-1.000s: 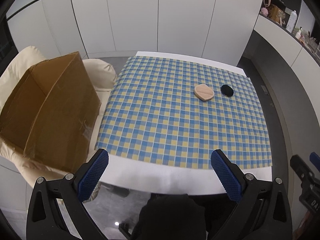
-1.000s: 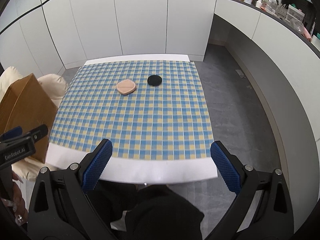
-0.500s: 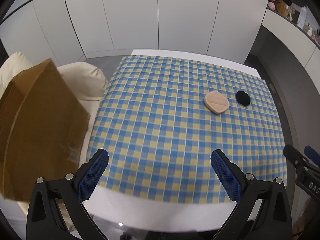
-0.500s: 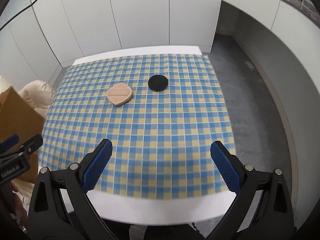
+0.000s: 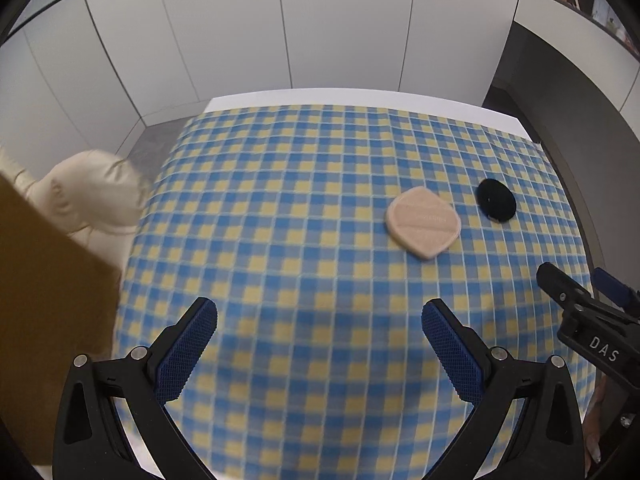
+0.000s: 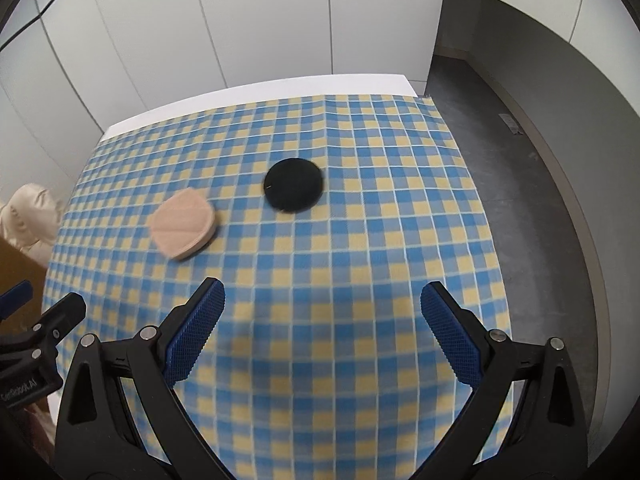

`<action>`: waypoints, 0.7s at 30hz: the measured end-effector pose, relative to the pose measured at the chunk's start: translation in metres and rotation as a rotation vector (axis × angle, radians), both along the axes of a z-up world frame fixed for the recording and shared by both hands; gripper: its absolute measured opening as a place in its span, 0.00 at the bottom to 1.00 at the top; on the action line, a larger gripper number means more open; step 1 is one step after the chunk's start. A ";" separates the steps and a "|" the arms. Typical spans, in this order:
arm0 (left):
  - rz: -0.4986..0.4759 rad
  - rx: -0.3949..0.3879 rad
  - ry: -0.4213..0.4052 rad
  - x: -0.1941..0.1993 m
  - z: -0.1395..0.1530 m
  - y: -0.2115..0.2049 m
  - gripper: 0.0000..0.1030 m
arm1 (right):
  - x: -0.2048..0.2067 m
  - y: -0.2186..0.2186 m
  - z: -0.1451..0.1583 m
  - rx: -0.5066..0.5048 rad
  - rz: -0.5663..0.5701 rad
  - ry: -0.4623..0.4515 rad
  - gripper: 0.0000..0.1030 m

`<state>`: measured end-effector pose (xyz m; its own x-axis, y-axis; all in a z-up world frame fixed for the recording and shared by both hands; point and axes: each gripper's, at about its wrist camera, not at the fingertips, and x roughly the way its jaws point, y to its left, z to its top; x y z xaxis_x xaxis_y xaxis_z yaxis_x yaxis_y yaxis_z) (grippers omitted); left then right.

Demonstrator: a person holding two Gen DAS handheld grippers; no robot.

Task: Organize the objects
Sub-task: 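Close the left tool on the beige puff while the right tool grips the black compact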

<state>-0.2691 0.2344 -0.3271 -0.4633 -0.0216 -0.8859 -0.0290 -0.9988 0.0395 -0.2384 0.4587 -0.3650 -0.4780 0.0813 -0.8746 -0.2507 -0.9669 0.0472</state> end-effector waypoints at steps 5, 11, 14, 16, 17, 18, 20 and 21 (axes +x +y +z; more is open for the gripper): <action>-0.017 -0.020 0.004 -0.029 -0.024 0.023 0.99 | -0.027 0.017 -0.022 -0.023 -0.033 -0.013 0.97; -0.003 -0.005 -0.001 -0.051 -0.039 0.032 0.99 | -0.058 0.029 -0.035 0.009 -0.037 -0.003 0.97; 0.001 -0.004 0.000 -0.059 -0.043 0.034 0.99 | -0.074 0.029 -0.041 0.003 -0.021 0.003 0.97; 0.005 0.003 -0.004 -0.062 -0.046 0.034 0.99 | -0.083 0.025 -0.045 -0.009 -0.002 0.010 0.97; 0.007 0.008 -0.007 -0.063 -0.047 0.034 0.99 | -0.088 0.020 -0.047 -0.005 0.013 0.014 0.97; 0.011 0.012 -0.017 -0.064 -0.050 0.033 0.99 | -0.093 0.014 -0.049 0.011 0.028 0.014 0.97; 0.016 0.017 -0.025 -0.067 -0.053 0.033 0.99 | -0.097 0.002 -0.052 0.037 0.062 0.011 0.89; 0.019 0.018 -0.027 -0.067 -0.054 0.033 0.99 | -0.099 -0.004 -0.055 0.064 0.079 0.000 0.84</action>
<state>-0.3363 0.2670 -0.3815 -0.4391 -0.0138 -0.8983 -0.0108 -0.9997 0.0206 -0.3374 0.4544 -0.4200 -0.4855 0.0987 -0.8687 -0.1731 -0.9848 -0.0152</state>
